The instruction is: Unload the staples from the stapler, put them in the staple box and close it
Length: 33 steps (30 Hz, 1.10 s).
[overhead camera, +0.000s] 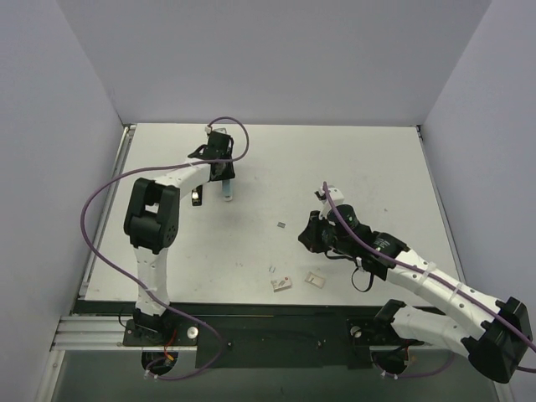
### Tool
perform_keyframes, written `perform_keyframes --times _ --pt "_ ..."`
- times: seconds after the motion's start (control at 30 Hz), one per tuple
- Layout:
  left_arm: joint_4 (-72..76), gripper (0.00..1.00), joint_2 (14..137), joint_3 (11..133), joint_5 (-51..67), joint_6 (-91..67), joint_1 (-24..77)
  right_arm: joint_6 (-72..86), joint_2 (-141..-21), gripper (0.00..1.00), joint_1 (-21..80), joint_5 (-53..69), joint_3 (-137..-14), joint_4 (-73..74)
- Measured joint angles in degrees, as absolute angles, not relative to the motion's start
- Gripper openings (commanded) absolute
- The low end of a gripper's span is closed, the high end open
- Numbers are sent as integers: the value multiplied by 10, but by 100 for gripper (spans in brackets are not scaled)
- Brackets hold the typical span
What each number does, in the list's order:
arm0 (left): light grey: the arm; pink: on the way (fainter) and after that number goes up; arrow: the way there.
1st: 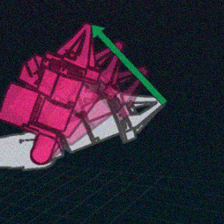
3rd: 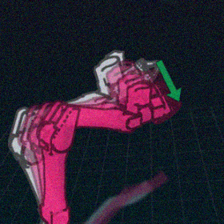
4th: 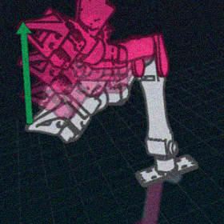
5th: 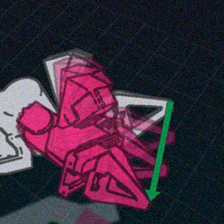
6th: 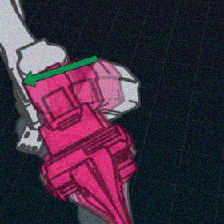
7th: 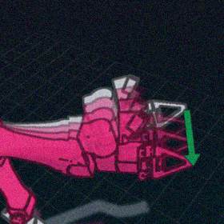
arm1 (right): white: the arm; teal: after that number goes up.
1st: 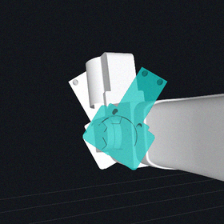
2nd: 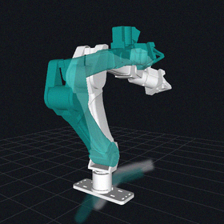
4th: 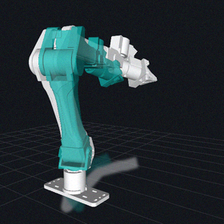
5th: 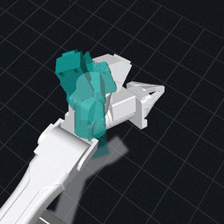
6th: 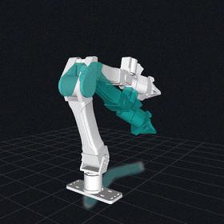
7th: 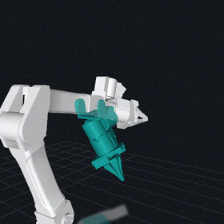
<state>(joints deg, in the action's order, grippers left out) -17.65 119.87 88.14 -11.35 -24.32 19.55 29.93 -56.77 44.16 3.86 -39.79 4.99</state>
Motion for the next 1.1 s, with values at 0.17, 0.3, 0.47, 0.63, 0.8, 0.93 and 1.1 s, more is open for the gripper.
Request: perform_keyframes --times 0.17,0.3,0.47,0.63,0.8,0.93,1.1 --pt "-188 33 1227 917 -108 -235 190 300 -556 15 442 38 -398 57" --pt "-198 48 1230 929 -107 -231 190 300 -543 22 442 32 -398 61" --pt "-196 63 1234 929 -108 -225 188 299 -536 26 442 30 -398 69" --pt "-196 81 1234 929 -114 -217 184 300 -536 31 442 30 -398 71" --pt "-204 83 1221 927 -118 -215 183 299 -528 37 442 30 -398 77" --pt "-223 84 1171 924 -116 -219 187 298 -523 44 442 30 -398 88" --pt "-234 84 1076 900 -108 -225 199 290 -519 47 442 32 -398 109"
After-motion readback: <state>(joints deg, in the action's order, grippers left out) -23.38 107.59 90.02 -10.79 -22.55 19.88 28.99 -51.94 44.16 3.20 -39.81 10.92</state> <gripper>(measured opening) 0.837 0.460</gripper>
